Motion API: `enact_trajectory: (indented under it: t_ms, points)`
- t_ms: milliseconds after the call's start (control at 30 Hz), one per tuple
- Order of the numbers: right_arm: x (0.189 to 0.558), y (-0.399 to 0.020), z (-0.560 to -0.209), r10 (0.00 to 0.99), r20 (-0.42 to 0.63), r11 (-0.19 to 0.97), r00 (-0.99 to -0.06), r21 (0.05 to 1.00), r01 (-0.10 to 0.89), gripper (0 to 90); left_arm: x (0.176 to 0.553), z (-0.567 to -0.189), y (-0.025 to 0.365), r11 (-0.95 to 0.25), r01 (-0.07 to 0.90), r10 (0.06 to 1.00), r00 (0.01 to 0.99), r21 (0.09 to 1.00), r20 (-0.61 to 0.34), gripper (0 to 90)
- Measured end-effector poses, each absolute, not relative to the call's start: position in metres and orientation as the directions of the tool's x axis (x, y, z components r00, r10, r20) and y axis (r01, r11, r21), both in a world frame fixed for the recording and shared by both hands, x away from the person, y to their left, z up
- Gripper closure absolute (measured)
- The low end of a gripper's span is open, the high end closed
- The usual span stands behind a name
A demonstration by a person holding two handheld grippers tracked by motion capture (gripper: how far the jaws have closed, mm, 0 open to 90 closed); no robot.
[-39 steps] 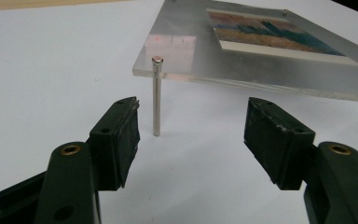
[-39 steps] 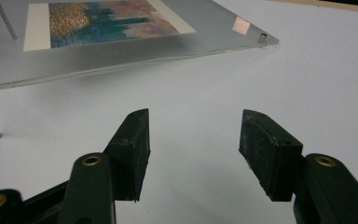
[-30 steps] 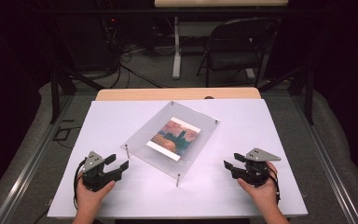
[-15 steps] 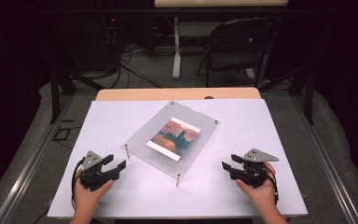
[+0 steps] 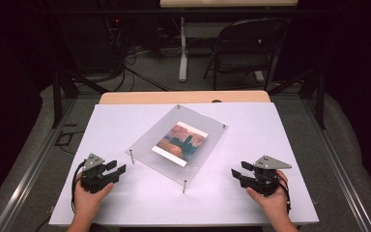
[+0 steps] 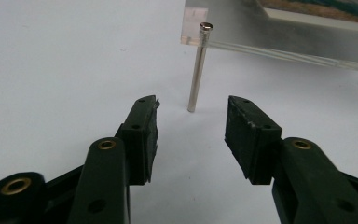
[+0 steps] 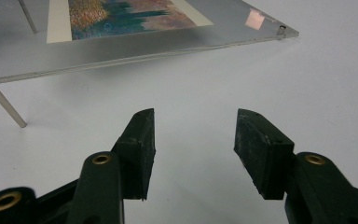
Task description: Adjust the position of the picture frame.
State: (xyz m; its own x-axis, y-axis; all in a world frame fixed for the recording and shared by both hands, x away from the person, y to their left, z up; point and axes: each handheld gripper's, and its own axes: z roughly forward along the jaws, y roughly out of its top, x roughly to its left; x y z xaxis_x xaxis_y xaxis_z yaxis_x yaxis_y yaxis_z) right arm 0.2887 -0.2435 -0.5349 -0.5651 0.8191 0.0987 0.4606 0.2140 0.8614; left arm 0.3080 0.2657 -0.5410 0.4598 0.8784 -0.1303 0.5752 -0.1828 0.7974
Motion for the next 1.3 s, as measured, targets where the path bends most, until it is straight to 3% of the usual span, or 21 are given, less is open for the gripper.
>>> enact_trajectory:
  t_ms: [200,767,1000,1300]
  points:
    - [0.289,-0.245,-0.536,0.82,0.113,0.207,-0.561,0.855,0.475,47.6,0.322,-0.545,0.259,-0.173,0.596,0.869,0.467,0.784,-0.163,59.2]
    - [0.29,-0.247,-0.536,0.818,0.134,0.19,-0.559,0.855,0.483,47.5,0.351,-0.551,0.237,-0.252,0.601,0.872,0.48,0.759,-0.091,74.5]
    - [0.289,-0.247,-0.535,0.815,0.129,0.195,-0.565,0.857,0.477,49.5,0.357,-0.557,0.233,-0.239,0.614,0.861,0.492,0.752,-0.128,78.8]
    - [0.289,-0.247,-0.535,0.816,0.139,0.185,-0.561,0.857,0.481,49.4,0.356,-0.559,0.231,-0.24,0.599,0.872,0.479,0.764,-0.103,84.0]
